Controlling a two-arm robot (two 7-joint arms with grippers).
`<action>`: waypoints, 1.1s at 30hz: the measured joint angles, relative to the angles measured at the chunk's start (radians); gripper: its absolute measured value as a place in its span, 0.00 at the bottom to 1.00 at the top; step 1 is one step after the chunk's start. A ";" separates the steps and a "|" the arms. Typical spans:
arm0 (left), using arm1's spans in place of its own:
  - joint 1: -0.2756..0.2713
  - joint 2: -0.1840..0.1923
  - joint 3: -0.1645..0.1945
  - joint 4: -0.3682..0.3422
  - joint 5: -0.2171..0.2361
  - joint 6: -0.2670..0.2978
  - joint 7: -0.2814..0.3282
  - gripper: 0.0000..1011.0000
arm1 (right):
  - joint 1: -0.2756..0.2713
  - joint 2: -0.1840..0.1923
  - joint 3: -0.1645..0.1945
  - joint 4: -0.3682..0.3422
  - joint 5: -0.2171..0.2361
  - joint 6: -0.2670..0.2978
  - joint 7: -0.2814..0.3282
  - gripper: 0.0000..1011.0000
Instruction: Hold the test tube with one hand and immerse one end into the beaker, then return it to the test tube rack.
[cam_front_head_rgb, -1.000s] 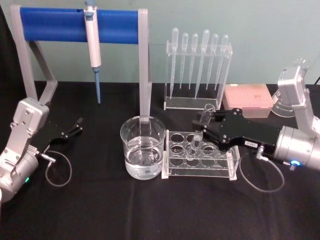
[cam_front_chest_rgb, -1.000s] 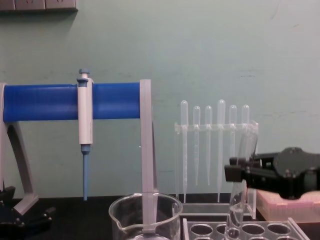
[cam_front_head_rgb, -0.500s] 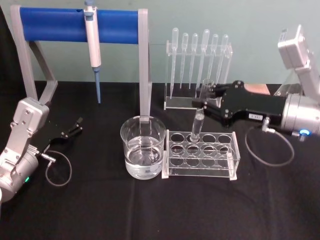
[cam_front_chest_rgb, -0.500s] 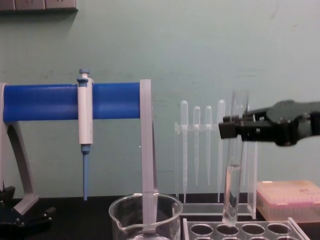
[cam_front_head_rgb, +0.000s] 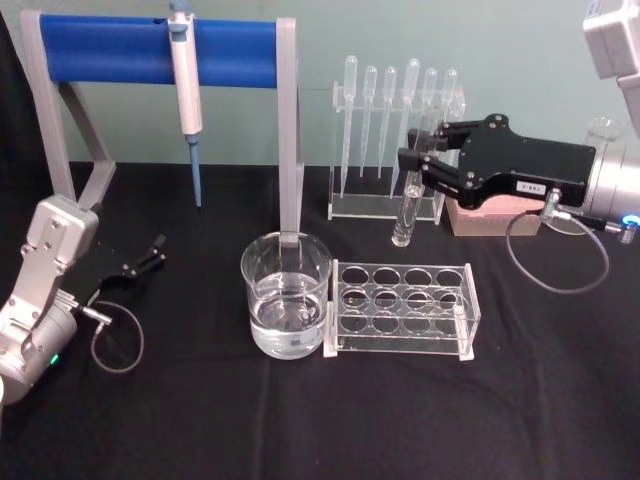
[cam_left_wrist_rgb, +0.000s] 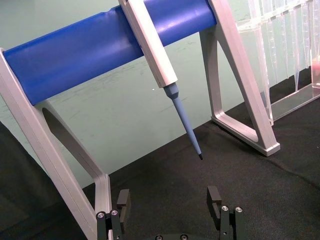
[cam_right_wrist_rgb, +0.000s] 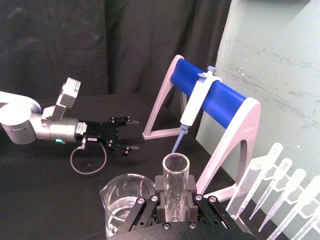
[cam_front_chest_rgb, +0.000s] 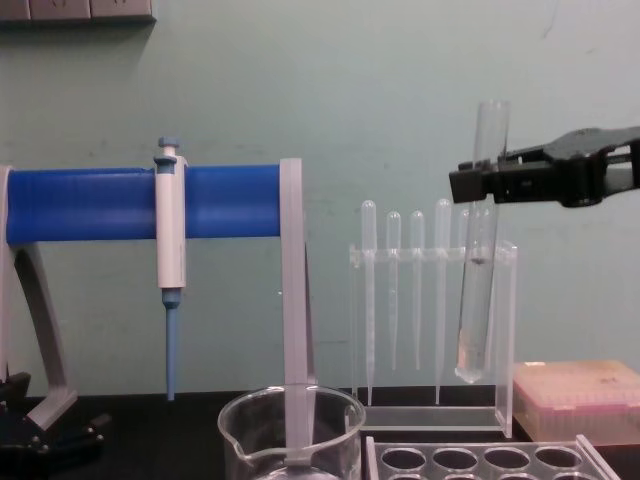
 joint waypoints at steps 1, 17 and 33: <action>0.000 0.000 0.000 0.000 0.000 0.000 0.000 0.99 | 0.002 0.000 0.000 0.000 0.004 0.002 -0.001 0.23; 0.000 0.000 0.000 0.000 0.000 0.000 0.000 0.99 | 0.020 0.021 -0.014 -0.010 0.064 0.026 -0.024 0.23; 0.000 0.000 0.000 0.000 0.000 0.000 0.000 0.99 | 0.027 0.037 -0.040 -0.017 0.076 0.033 -0.035 0.23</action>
